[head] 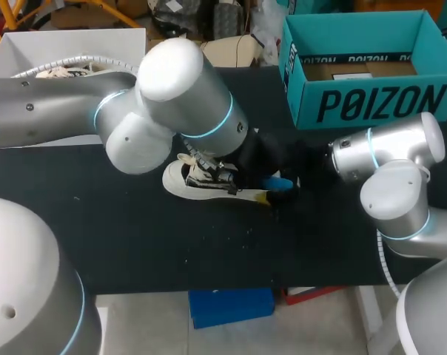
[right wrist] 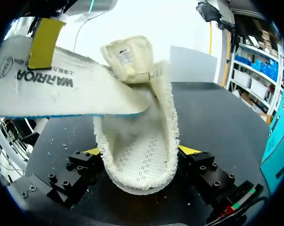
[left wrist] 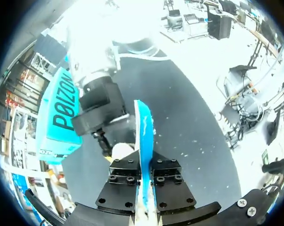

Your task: Take the shoe out of the shoebox, open the shoe tongue, remove and reinsert the insole, then place the shoe into the shoebox

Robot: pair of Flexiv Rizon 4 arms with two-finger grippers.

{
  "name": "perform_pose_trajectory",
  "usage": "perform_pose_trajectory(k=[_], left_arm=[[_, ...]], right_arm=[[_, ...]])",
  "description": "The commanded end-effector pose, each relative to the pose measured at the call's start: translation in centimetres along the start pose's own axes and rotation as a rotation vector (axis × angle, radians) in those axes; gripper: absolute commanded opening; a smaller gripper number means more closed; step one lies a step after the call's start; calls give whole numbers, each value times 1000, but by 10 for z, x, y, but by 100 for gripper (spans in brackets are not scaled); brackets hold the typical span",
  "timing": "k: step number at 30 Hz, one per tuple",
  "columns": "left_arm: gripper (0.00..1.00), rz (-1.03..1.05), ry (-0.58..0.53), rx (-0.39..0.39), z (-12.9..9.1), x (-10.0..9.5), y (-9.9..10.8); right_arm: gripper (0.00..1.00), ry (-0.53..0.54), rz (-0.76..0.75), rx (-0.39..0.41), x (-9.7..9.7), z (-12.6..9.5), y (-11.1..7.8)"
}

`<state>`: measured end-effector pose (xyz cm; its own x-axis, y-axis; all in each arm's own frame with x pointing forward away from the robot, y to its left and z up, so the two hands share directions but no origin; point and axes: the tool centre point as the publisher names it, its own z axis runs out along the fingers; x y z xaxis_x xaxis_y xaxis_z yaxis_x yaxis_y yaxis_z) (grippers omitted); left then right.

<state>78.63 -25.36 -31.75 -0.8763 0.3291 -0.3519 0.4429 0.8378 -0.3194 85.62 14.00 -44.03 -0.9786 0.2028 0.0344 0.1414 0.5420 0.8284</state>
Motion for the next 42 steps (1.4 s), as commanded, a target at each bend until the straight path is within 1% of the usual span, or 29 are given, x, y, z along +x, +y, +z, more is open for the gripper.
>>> perform_pose_trajectory(k=[1,4,6,8,10,11,28,31,34,35,36,39,42], left_arm=[[0,-60,-8,84,-45,-2,-17],[0,-98,15,192,-62,-9,-40],[0,-112,61,270,-72,-13,-52],[0,-108,127,361,-83,-16,-60],[0,-82,146,369,-92,-17,-60],[0,-69,181,353,-96,-18,-58],[0,-69,181,353,-96,-18,-58],[0,-191,176,522,-114,-14,-59],[0,-251,183,644,-131,-14,-66],[0,-256,181,661,-134,-14,-68],[0,-289,180,703,-141,-15,-72],[0,-369,210,784,-154,-16,-82],[0,-439,244,868,-164,-16,-86]], right_arm=[[0,1,1,0,-1,1,-1],[0,1,1,0,-1,1,-1],[0,1,1,0,-1,1,-1],[0,1,1,0,-1,1,-1],[0,1,1,0,-1,1,-1],[0,1,1,0,-1,1,-1],[0,1,1,0,-1,1,-1],[0,1,1,0,-1,1,-1],[0,1,1,0,-1,1,-1],[0,1,1,0,-1,1,-1],[0,1,1,0,-1,1,-1],[0,1,1,0,-1,1,-1],[0,1,1,0,-1,1,-1]])
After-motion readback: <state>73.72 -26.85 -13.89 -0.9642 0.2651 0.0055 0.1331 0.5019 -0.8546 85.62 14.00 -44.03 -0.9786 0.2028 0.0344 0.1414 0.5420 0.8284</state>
